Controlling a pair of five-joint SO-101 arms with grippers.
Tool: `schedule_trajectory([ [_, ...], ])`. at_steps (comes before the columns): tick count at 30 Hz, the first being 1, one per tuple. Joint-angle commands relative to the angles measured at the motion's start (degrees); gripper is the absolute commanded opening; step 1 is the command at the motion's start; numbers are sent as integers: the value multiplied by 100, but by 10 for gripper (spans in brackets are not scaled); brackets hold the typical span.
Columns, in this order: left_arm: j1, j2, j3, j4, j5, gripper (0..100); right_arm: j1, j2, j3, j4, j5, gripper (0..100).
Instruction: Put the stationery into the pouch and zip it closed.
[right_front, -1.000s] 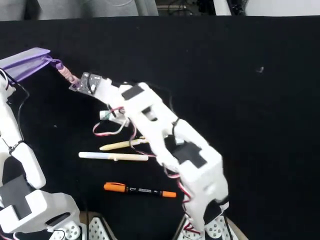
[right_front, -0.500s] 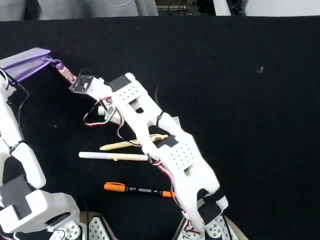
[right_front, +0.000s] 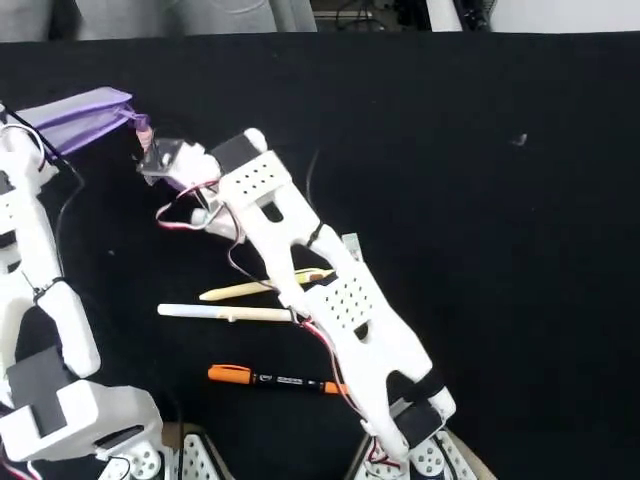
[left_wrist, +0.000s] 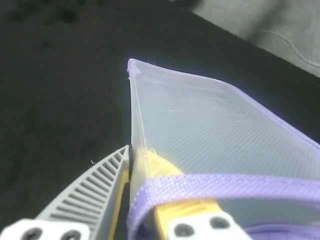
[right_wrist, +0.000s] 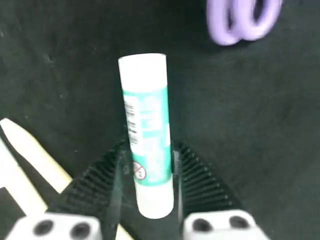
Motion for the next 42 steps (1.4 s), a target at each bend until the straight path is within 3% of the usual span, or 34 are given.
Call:
schedule_trajectory([
  [1, 163, -114, -796, 440, 44, 27, 167, -154, -989, 387, -387, 43],
  [9, 936, -70, -2404, 2338, 35, 27, 1248, -541, -2185, 431, -1459, 42],
  [20, 2149, -62, -2730, 3490, 35, 27, 2593, -2009, -2193, 440, -2382, 13],
  [25, 2659, -123, -2220, 3552, 35, 27, 2673, -2633, -1930, 448, -2514, 13],
  [37, 3495, -132, -2105, 4290, 35, 27, 2629, -4646, 462, 431, -2514, 13],
  [42, 3600, -132, -2097, 4413, 35, 27, 2242, -5552, 1270, 431, -2514, 14],
])
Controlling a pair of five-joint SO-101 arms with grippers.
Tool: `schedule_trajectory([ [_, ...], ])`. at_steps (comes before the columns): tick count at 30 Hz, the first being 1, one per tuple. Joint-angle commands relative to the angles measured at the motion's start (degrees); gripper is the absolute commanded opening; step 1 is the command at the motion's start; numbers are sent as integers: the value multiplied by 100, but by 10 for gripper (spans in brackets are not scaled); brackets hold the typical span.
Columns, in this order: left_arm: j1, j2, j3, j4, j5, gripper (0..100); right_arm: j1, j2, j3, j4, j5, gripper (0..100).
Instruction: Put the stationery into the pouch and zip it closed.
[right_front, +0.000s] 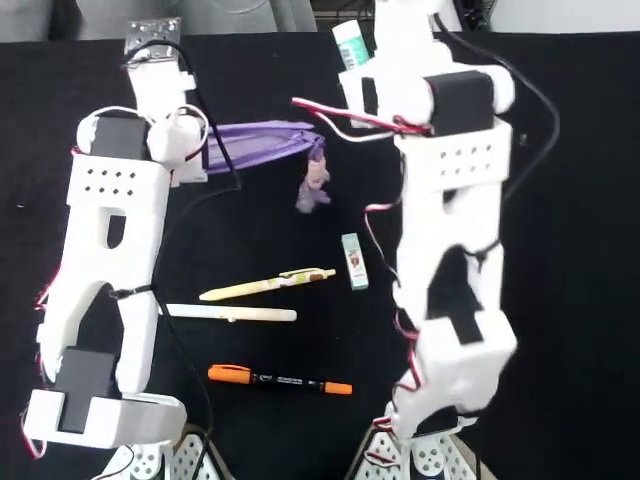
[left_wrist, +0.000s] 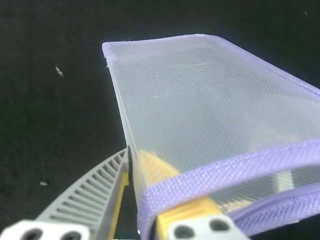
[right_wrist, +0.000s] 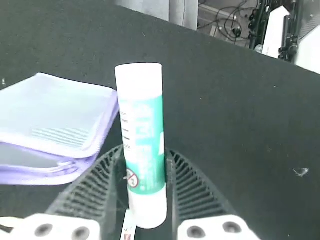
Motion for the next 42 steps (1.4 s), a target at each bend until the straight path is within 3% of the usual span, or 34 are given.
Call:
schedule_trajectory([
  [1, 163, -114, -40, 105, 35, 27, -378, -936, 532, 185, -53, 15],
  [7, 163, -114, -22, 105, 35, 27, -782, -1798, 1824, -202, -18, 15],
  [16, 119, -114, -31, 88, 35, 27, -800, -2668, 4796, -2901, -9, 14],
  [30, 84, -88, -31, 44, 35, 27, -835, -4743, 7881, -5899, -53, 15],
  [36, -251, -70, 4, -202, 88, 29, -1266, -5516, 9077, -7226, -35, 15],
  [42, -92, -62, 13, -202, 88, 29, -1714, -5851, 10404, -9011, 0, 15],
])
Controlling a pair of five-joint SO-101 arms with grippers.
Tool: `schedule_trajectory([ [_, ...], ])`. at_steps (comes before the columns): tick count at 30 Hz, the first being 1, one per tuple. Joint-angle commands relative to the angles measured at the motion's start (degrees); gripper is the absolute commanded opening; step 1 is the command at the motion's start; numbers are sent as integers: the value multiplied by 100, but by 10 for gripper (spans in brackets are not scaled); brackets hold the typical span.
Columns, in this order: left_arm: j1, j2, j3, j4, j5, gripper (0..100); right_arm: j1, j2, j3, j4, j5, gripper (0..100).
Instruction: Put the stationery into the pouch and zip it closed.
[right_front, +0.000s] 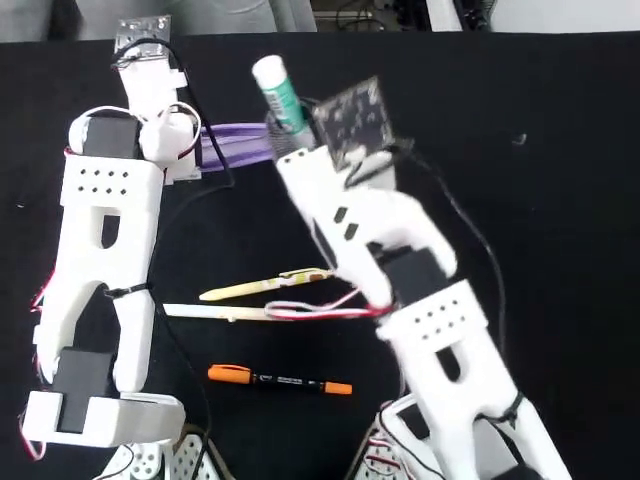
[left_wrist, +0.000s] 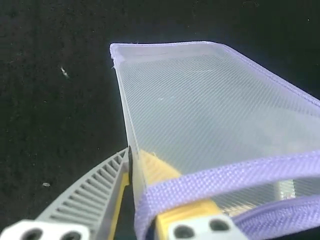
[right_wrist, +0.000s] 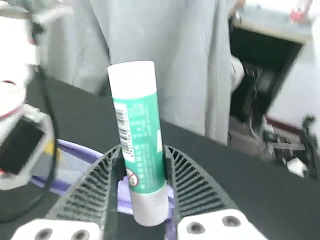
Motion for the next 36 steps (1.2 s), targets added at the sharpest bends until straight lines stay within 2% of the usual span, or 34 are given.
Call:
schedule_trajectory([
  [1, 110, -44, 22, -70, 88, 29, -299, -268, 637, -1336, 0, 15],
  [7, 75, -44, 13, -79, 88, 29, -589, -268, 1895, -3675, 0, 15],
  [10, 66, -44, 13, -79, 88, 29, -703, -259, 2167, -4422, 0, 15],
  [20, 66, -44, 13, -88, 88, 29, -765, 259, 2211, -4668, -35, 15],
  [30, 22, -35, 13, -123, 88, 29, -589, 2123, 2396, -7042, -44, 15],
  [36, -101, -35, 198, -387, 88, 29, -615, 2536, 2492, -7367, -44, 17],
])
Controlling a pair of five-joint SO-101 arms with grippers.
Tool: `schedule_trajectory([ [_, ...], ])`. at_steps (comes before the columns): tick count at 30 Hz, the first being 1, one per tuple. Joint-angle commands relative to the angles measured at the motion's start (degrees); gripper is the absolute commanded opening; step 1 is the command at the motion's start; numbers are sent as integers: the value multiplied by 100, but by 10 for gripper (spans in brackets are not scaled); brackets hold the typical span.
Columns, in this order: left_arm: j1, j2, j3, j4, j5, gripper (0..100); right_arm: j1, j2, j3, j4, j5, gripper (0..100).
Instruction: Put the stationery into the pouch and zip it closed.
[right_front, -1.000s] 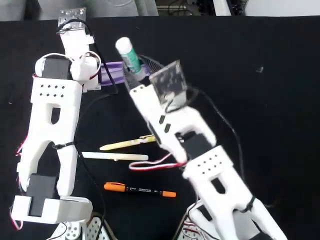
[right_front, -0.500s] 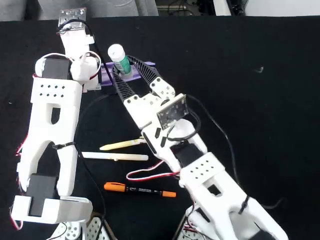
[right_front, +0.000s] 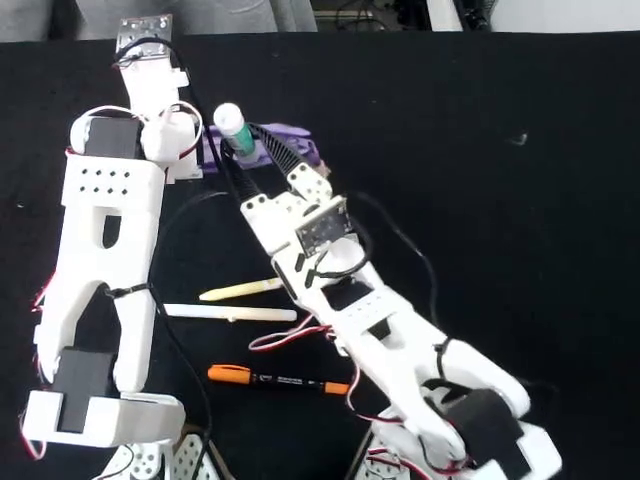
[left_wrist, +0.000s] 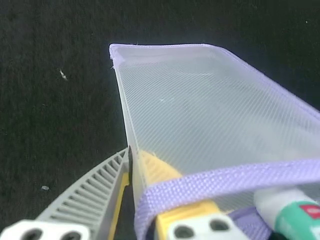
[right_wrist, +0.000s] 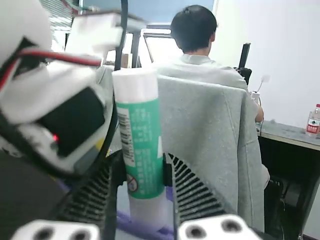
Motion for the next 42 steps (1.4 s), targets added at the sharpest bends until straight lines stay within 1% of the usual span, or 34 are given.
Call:
schedule_trajectory([
  [1, -119, -35, 171, -290, 88, 29, 70, 66, -22, -149, -35, 23],
  [8, -136, -97, 198, -281, 88, 29, 114, 92, 22, -105, -35, 182],
  [18, -259, -53, 180, -316, 88, 29, 123, 66, 22, 26, 0, 194],
  [26, -233, -53, 198, -325, 88, 29, 123, -57, 145, 0, 9, 178],
  [30, -224, -53, 189, -325, 88, 29, 79, -505, 418, -9, 9, 17],
  [31, -224, -53, 189, -325, 88, 29, 79, -629, 444, -9, 9, 10],
  [34, -224, -44, 180, -325, 88, 29, 79, -875, 541, 70, 9, 54],
  [37, -224, -44, 189, -325, 88, 29, 105, -901, 567, 185, 9, 43],
  [40, -224, -44, 189, -325, 88, 29, 70, -892, 602, 237, 9, 9],
  [42, -224, -44, 189, -325, 88, 29, 26, -884, 602, 237, 9, 11],
])
